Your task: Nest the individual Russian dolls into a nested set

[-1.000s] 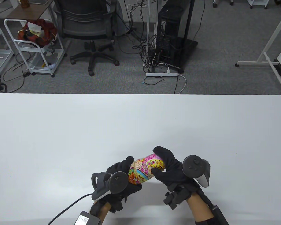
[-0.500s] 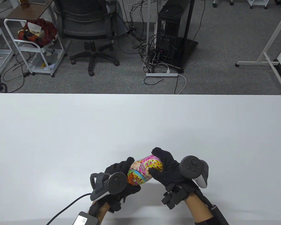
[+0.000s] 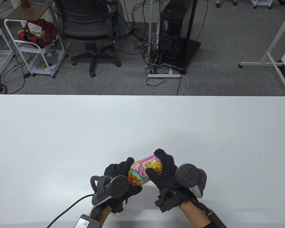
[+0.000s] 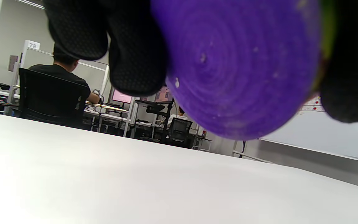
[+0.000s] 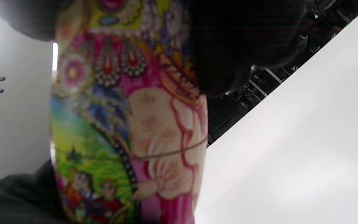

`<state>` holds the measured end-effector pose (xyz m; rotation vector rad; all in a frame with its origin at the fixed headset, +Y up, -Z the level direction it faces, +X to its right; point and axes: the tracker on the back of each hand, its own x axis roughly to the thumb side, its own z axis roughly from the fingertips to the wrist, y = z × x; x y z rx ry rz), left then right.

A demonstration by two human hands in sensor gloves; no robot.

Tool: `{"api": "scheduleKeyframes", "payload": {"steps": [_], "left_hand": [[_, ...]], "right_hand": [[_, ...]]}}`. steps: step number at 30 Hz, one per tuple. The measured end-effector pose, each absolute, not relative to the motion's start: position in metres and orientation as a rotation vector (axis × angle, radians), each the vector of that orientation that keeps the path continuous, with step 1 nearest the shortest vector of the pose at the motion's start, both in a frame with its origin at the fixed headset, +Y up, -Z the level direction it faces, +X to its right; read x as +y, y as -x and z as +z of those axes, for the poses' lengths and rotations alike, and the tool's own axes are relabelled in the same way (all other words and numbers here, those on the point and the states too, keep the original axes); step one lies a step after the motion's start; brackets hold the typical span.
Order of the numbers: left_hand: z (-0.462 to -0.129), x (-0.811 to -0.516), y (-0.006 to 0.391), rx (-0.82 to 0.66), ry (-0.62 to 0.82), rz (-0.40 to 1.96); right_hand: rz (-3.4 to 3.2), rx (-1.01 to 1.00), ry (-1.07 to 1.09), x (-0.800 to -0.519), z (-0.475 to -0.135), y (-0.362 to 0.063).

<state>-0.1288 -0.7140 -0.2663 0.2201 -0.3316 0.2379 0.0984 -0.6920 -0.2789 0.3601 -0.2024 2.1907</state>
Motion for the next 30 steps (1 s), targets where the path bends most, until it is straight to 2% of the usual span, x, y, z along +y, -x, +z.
{"api": "scheduleKeyframes", "payload": {"steps": [6,12,18,22,30], "left_hand": [[-0.273,-0.72,0.127,-0.321,-0.145,0.272],[-0.287,-0.735,0.153,-0.248,-0.079,0.263],[-0.298,-0.752,0.159,-0.192,0.043,0.089],[-0.301,-0.753,0.163,-0.172,0.065,0.119],[-0.301,-0.745,0.155,-0.211,0.033,0.132]], "right_hand": [[2.183,-0.238,-0.335,-0.674,-0.287,-0.092],[2.463,-0.225,-0.198,-0.657,-0.327,-0.077],[2.726,-0.159,-0.116,-0.667,-0.371,-0.062],[2.706,-0.012,-0.035,-0.682,-0.398,-0.062],[2.7,0.105,-0.027,-0.698,-0.41,-0.064]]}}
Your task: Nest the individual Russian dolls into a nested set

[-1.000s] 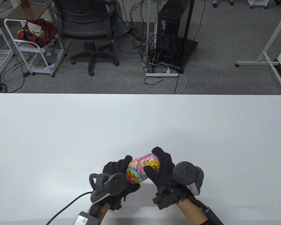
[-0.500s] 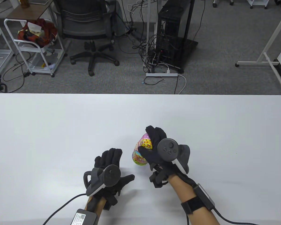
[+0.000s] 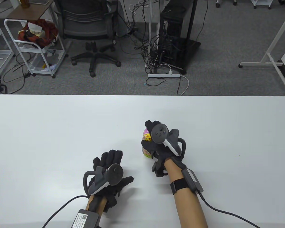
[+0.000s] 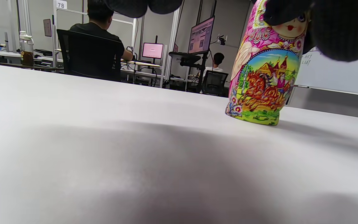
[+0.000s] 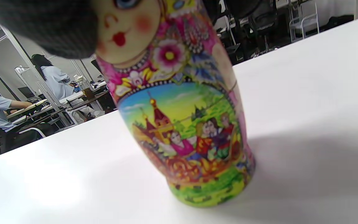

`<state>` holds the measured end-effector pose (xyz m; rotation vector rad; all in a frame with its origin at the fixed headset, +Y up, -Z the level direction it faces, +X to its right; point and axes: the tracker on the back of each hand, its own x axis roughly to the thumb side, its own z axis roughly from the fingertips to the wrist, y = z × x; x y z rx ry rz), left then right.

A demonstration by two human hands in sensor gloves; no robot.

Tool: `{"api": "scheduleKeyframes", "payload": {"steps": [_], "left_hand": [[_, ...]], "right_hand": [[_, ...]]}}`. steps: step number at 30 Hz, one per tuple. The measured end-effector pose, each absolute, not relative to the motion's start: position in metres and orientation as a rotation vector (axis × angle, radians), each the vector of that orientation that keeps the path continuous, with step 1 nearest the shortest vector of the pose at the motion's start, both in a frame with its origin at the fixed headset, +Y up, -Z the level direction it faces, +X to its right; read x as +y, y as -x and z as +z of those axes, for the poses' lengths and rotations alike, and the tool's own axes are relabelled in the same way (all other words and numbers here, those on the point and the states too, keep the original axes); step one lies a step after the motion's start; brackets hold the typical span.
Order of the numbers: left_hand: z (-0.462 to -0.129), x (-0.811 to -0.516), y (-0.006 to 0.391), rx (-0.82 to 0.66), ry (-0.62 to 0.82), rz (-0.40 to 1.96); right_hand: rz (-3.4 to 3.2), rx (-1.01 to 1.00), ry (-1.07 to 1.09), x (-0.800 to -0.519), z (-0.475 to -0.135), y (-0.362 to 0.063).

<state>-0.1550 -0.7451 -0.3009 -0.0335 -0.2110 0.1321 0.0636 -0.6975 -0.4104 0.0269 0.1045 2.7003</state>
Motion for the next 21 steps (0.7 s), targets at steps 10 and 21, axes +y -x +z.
{"api": "scheduleKeyframes", "payload": {"steps": [10,21], "left_hand": [[-0.296,-0.739,0.155,-0.231,-0.01,0.094],[-0.286,-0.734,0.137,-0.221,-0.136,-0.094]], "right_hand": [[2.689,0.033,-0.161,-0.668,-0.389,-0.083],[3.222,-0.539,-0.395,-0.673,-0.28,-0.112]]}}
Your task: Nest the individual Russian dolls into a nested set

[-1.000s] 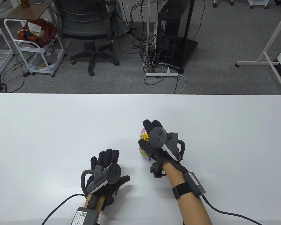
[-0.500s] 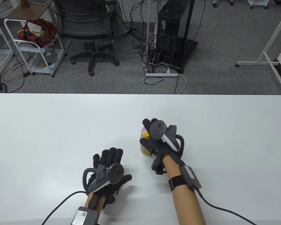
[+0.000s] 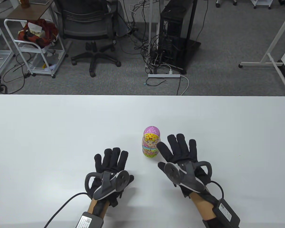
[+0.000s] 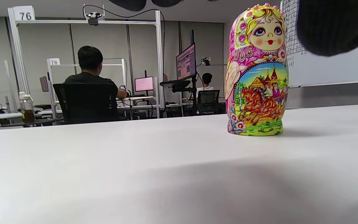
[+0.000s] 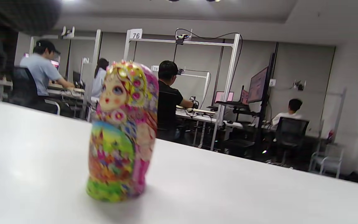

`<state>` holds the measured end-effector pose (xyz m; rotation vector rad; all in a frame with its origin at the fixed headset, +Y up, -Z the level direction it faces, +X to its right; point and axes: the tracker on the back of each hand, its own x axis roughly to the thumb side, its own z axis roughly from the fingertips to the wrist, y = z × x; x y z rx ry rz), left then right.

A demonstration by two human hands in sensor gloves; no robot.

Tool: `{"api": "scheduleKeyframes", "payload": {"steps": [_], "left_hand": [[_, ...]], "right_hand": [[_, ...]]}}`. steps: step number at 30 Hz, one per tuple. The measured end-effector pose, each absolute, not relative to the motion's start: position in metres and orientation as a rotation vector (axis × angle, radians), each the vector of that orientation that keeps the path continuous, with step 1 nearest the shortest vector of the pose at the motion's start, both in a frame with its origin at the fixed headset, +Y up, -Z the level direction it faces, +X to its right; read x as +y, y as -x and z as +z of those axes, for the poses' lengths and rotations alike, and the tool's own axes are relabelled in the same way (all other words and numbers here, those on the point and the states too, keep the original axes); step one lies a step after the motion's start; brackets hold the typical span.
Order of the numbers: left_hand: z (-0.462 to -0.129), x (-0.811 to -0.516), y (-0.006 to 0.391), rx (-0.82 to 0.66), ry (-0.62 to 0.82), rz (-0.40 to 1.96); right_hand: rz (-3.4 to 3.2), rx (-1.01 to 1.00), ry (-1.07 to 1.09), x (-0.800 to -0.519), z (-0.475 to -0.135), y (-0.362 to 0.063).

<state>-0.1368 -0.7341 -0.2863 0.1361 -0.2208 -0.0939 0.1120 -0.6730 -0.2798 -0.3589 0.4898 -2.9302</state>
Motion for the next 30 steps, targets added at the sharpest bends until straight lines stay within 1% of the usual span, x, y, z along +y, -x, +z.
{"api": "scheduleKeyframes", "payload": {"steps": [1,4,5,6,9,16,30], "left_hand": [[-0.286,-0.736,0.135,-0.217,-0.139,-0.138],[-0.286,-0.742,0.131,-0.217,-0.107,-0.2],[-0.286,-0.743,0.129,-0.219,-0.089,-0.208],[-0.286,-0.745,0.128,-0.225,-0.05,-0.215],[-0.284,-0.75,0.126,-0.23,0.059,-0.226],[-0.284,-0.752,0.125,-0.236,0.082,-0.189],[-0.286,-0.752,0.128,-0.223,0.087,-0.146]], "right_hand": [[-2.864,0.446,0.31,-0.684,-0.274,-0.115],[-2.855,0.401,0.276,-0.707,-0.272,-0.122],[-2.865,0.315,0.271,-0.713,-0.275,-0.124],[-2.848,0.217,0.235,-0.719,-0.278,-0.128],[-2.846,0.115,0.206,-0.726,-0.281,-0.132],[-2.853,0.153,0.245,-0.723,-0.279,-0.128],[-2.894,0.117,0.282,-0.726,-0.279,-0.126]]}}
